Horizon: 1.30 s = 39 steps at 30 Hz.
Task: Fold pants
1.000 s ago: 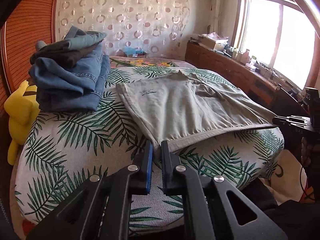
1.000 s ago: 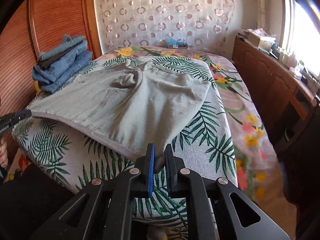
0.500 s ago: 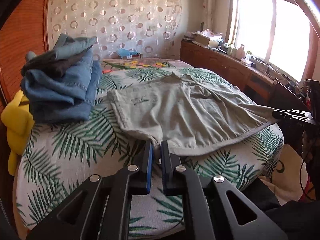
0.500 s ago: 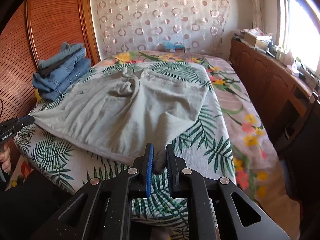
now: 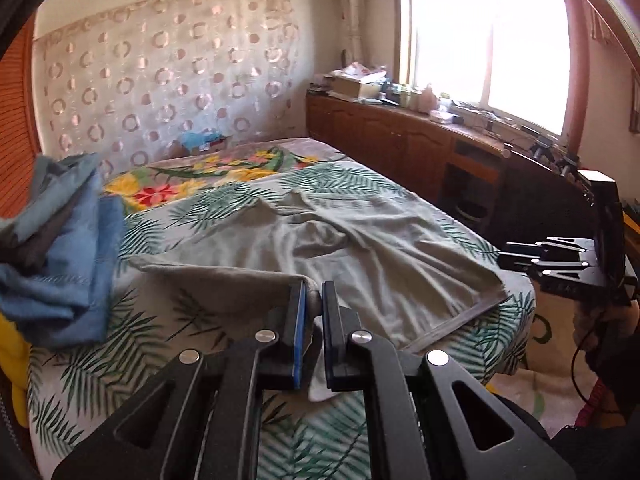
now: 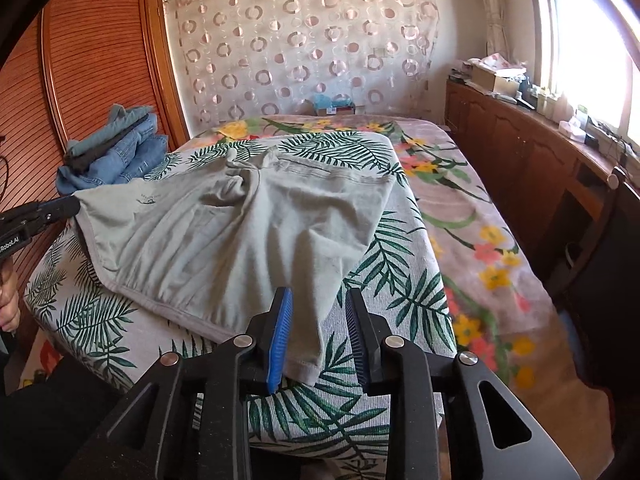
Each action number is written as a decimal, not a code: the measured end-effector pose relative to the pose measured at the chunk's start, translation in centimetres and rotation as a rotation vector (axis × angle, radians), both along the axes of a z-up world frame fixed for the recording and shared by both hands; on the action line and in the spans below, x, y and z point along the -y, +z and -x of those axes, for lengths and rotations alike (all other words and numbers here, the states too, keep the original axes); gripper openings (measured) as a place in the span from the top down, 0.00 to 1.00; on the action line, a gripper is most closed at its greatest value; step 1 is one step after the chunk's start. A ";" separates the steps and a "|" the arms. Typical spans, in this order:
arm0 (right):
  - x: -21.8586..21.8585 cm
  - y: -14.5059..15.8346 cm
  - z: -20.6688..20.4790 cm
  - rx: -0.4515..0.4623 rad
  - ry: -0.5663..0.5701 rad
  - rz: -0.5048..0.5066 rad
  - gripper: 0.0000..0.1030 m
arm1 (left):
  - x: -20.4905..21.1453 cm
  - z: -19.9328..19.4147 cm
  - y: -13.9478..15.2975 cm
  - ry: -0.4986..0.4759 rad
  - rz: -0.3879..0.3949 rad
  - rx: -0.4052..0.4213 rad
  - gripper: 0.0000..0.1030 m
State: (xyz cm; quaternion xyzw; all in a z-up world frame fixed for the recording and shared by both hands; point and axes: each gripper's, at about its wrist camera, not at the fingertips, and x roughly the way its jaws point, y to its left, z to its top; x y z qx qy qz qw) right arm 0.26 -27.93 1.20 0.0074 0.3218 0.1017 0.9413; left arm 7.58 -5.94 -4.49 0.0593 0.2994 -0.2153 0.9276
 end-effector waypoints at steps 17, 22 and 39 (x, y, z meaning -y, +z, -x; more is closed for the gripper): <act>1.6 -0.8 0.0 0.018 -0.042 -0.050 0.72 | 7.1 -0.8 2.2 -0.105 -0.038 0.022 0.92; 0.8 -1.0 -0.6 0.013 -0.029 -0.047 0.72 | 6.0 -0.5 2.2 -0.084 -0.028 0.009 0.84; -2.9 -1.0 -2.6 0.023 0.087 -0.046 0.72 | -0.6 -1.0 -1.4 0.067 -0.040 -0.040 0.23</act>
